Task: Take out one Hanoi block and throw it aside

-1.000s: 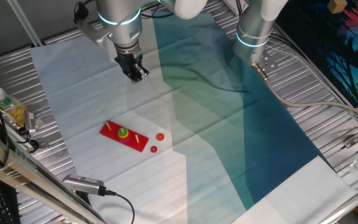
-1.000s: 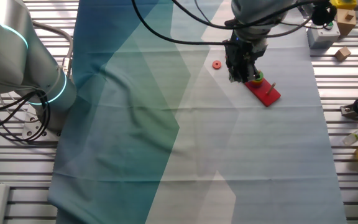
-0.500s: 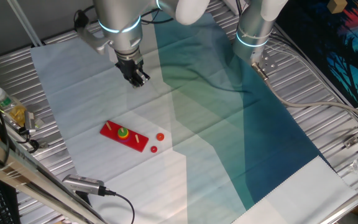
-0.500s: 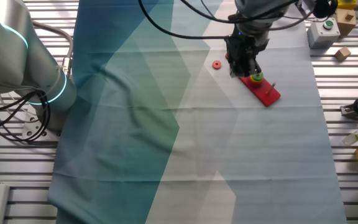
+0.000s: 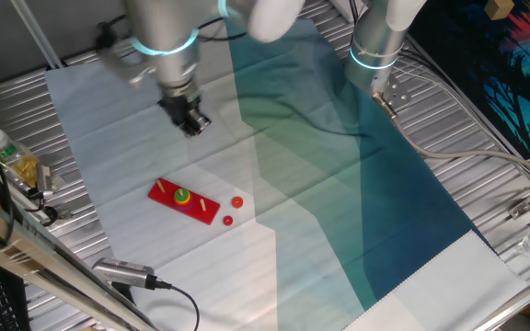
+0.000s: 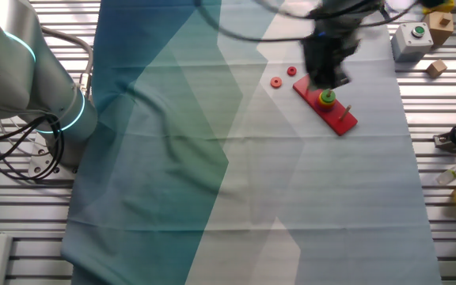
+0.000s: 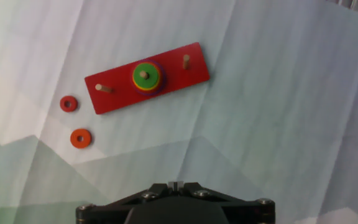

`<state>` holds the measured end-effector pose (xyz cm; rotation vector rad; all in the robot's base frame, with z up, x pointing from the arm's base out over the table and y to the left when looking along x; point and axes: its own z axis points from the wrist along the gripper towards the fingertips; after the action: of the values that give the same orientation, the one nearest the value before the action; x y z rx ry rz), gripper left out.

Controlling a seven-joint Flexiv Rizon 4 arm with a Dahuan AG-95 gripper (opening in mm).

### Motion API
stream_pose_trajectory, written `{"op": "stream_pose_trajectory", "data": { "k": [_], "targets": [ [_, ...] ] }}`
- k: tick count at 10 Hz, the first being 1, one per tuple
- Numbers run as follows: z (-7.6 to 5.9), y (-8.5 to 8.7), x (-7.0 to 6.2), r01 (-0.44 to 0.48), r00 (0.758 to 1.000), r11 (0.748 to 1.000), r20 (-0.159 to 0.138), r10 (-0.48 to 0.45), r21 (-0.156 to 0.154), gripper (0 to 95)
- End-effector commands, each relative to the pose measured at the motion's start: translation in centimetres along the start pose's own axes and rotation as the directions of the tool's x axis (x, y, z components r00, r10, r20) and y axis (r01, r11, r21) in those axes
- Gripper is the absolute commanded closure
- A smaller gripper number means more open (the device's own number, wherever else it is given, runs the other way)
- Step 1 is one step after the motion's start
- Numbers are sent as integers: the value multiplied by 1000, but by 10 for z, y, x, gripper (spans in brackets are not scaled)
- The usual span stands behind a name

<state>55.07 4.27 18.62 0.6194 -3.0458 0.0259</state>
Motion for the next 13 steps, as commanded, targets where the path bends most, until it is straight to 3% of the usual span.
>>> {"op": "stream_pose_trajectory", "data": {
  "k": [1,3,7,9,13],
  "targets": [
    [4,5,-15,2,1000,1000,7,-2,5,950],
    [3,6,-33,12,1000,1000,10,-12,0,950],
    [13,4,-38,73,997,997,19,-73,-27,950],
    [15,4,-39,76,997,997,27,-75,-32,570],
    [23,8,-44,40,999,998,35,-38,-46,570]
  ]
}}
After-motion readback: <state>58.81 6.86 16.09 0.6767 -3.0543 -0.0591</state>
